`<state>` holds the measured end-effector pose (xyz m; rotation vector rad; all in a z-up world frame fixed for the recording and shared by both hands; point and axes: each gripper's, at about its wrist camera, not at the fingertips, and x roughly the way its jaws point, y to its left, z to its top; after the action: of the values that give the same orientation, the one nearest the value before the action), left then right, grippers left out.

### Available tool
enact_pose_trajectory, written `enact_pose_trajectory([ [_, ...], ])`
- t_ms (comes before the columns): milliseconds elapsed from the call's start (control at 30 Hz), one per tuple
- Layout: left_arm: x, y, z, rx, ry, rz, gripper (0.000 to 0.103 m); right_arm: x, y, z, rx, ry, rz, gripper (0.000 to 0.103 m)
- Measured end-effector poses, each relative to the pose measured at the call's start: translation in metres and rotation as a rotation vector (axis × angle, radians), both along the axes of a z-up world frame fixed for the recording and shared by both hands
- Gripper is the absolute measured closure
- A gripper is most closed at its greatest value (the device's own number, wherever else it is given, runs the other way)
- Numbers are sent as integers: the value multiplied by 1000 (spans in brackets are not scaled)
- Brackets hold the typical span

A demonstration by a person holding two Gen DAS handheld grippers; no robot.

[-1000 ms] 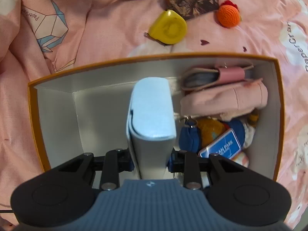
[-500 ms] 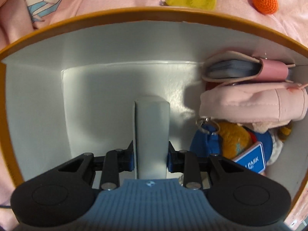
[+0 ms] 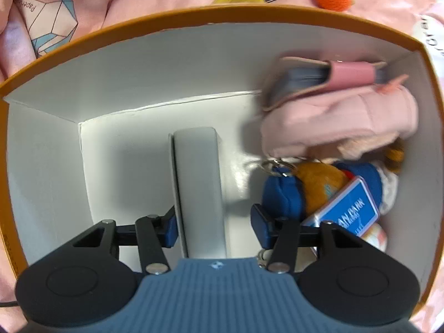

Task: Organize objects
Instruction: 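Grasp the brown cardboard cube with the left tool while the right tool lowers the white case into the box, then open the right tool to release the white case inside the box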

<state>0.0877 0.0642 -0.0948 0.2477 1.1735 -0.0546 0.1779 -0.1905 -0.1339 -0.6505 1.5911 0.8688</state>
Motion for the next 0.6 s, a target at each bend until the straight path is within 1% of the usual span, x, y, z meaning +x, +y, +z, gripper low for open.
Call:
enact_pose_trajectory([
  [33, -2, -3, 3, -1, 18, -29, 32, 1, -4, 1, 9, 19, -22, 69],
  [100, -5, -5, 6, -28, 66, -63, 32, 0, -7, 4, 19, 25, -39, 71],
  [200, -4, -6, 8, -70, 159, -123, 32, -3, -4, 8, 69, 87, -28, 72],
  [300, -1, -11, 2, -59, 249, -199, 32, -1, 5, 10, 96, 127, 15, 72],
  [400, 8, -11, -15, -49, 306, -201, 32, 6, 8, 1, 80, 131, 13, 72],
  [500, 10, -6, -30, -47, 327, -197, 31, 17, 5, 0, 78, 100, -15, 70],
  [600, 1, -5, -33, -40, 293, -219, 28, 26, -4, 1, 79, 74, -52, 65],
])
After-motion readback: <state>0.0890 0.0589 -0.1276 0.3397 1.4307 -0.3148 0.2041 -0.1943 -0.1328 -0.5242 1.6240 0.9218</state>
